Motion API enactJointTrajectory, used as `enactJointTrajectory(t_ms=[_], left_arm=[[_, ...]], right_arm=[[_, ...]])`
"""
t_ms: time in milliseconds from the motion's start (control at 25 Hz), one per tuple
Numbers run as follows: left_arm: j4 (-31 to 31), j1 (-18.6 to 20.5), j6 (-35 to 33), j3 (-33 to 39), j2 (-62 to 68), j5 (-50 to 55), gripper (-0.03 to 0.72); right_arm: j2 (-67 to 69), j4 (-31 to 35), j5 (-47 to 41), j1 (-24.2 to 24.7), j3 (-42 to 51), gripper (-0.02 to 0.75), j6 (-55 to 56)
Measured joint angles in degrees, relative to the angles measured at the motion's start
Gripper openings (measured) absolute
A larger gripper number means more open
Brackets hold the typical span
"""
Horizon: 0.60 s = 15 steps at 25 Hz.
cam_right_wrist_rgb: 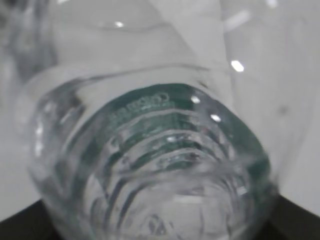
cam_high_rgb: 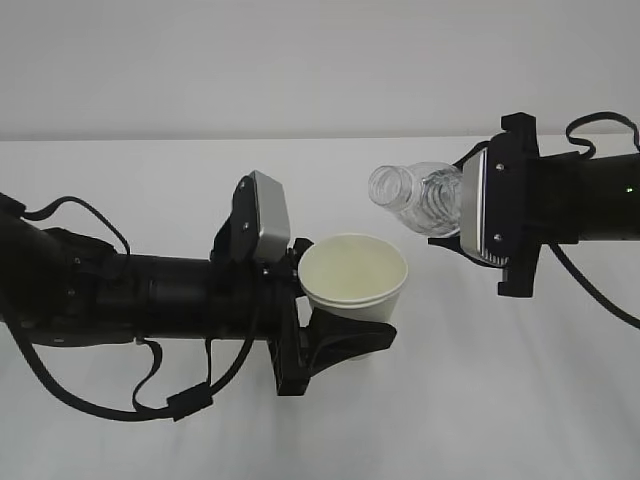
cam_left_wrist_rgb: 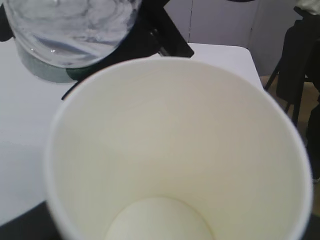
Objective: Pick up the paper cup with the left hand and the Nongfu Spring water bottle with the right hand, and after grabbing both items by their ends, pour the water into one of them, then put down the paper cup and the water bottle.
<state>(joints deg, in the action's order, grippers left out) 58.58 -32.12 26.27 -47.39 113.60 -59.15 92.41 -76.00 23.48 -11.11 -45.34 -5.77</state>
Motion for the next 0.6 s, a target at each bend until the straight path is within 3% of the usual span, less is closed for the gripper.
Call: enactJointTrajectory(t_ms=[600], left_arm=[[-0.3,-0.7,0.0,0.0,0.0,0.0,0.488]], right_arm=[[0.0,0.1,0.0,0.0,0.0,0.491,-6.5]])
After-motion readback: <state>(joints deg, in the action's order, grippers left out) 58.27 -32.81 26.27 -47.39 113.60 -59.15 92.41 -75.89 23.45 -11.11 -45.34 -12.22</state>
